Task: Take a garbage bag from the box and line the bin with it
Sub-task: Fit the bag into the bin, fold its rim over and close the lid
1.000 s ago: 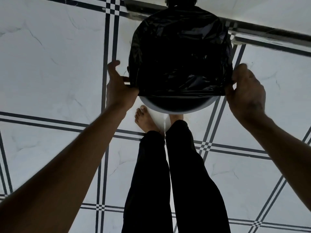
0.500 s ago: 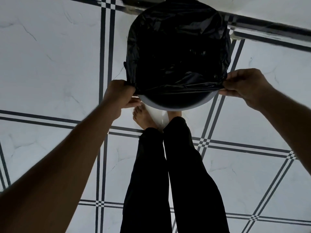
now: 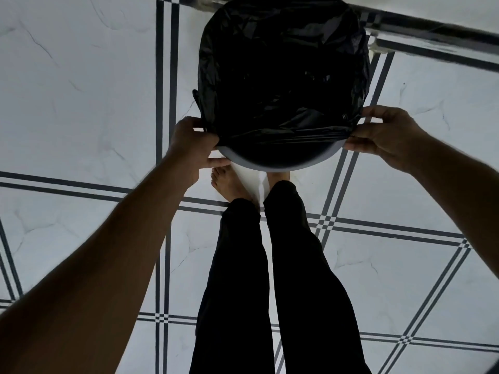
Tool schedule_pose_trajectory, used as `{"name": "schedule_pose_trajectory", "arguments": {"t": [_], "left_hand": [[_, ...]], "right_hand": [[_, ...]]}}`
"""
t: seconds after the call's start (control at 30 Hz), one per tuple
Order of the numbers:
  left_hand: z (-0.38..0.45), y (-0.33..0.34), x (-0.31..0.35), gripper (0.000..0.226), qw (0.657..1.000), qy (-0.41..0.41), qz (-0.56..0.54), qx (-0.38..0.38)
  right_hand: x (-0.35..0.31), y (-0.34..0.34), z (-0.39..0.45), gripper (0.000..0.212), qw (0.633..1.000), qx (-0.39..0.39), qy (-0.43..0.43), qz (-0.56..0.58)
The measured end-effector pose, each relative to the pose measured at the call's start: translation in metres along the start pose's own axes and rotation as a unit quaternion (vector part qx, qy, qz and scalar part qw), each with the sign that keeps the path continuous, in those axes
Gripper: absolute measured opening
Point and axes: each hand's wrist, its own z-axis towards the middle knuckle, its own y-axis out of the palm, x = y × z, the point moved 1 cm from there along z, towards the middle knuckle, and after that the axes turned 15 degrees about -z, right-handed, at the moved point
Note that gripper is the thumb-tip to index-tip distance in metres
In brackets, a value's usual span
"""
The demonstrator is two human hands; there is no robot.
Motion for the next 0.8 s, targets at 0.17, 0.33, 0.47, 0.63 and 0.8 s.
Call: {"name": "schedule_pose_trajectory", "arguments": {"t": [0.17,0.33,0.47,0.63,0.8], "left_hand": [[-0.002,-0.005,-0.013,0.042,0.997,0.082,-0.009,0.001],[0.001,-0.006,-0.026,0.036,0.981,0.192,0.038,-0.003],[0.005,-0.011,-0.032,0.037,0.973,0.223,0.067,-0.004],[0.003,-0.008,-0.036,0.038,0.954,0.270,0.127,0.018],[0.002,-0.008,-0.038,0.045,0.955,0.270,0.117,0.047]], "right_hand": [[0.006,0.004,0.001,0.029,0.999,0.005,-0.041,0.004],[0.025,0.014,-0.006,0.033,0.991,0.039,-0.131,0.014],[0.027,0.022,-0.005,0.029,0.979,0.105,-0.172,-0.036],[0.029,0.022,-0.003,0.030,0.969,0.124,-0.190,-0.094],[0.025,0.019,-0.004,0.033,0.981,0.089,-0.149,-0.085]]}}
